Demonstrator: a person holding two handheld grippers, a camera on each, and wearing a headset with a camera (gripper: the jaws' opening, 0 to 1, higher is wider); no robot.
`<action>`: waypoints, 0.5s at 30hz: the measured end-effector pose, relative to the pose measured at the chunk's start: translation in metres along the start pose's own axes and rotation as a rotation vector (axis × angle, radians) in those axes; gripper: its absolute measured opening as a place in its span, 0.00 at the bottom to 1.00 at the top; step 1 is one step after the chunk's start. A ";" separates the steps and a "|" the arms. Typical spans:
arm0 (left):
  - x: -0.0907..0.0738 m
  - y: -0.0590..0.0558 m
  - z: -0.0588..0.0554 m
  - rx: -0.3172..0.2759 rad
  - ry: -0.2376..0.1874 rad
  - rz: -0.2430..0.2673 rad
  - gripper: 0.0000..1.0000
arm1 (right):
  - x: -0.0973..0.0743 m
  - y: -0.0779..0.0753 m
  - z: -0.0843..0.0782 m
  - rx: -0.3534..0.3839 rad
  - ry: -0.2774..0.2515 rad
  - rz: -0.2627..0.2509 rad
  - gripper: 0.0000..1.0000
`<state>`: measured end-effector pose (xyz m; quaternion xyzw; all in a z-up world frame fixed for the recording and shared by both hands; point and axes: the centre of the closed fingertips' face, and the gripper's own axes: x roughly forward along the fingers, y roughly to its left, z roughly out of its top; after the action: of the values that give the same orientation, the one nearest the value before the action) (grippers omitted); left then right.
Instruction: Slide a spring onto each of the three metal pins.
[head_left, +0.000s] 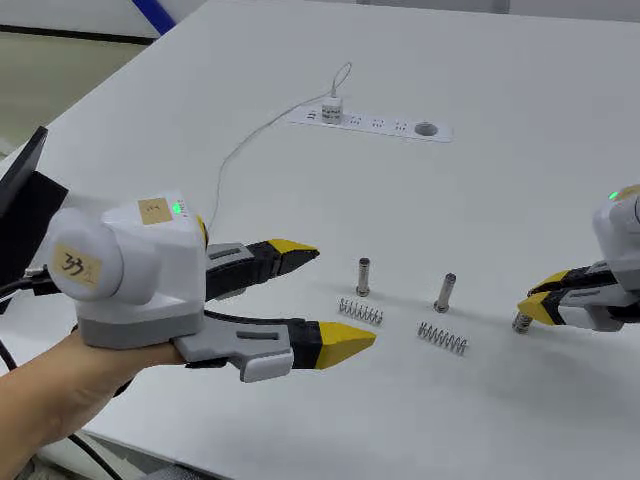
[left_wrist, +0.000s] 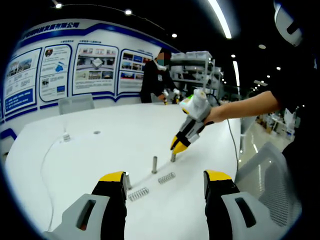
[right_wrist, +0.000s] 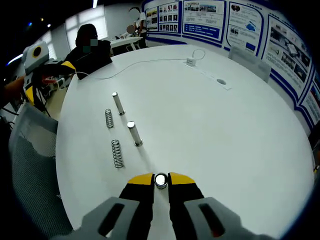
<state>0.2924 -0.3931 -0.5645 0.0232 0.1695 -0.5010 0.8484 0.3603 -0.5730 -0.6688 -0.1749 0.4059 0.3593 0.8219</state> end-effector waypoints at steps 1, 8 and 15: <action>0.000 0.000 -0.001 0.001 0.003 -0.002 0.64 | 0.001 0.000 -0.002 0.000 0.007 -0.002 0.12; 0.000 -0.002 -0.001 0.002 0.006 -0.004 0.63 | -0.001 0.002 -0.004 -0.020 0.023 0.001 0.12; -0.001 -0.005 -0.002 0.003 0.009 -0.008 0.63 | -0.002 0.003 -0.006 -0.046 0.050 0.004 0.12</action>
<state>0.2871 -0.3948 -0.5656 0.0260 0.1726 -0.5046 0.8456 0.3539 -0.5749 -0.6708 -0.2020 0.4182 0.3656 0.8066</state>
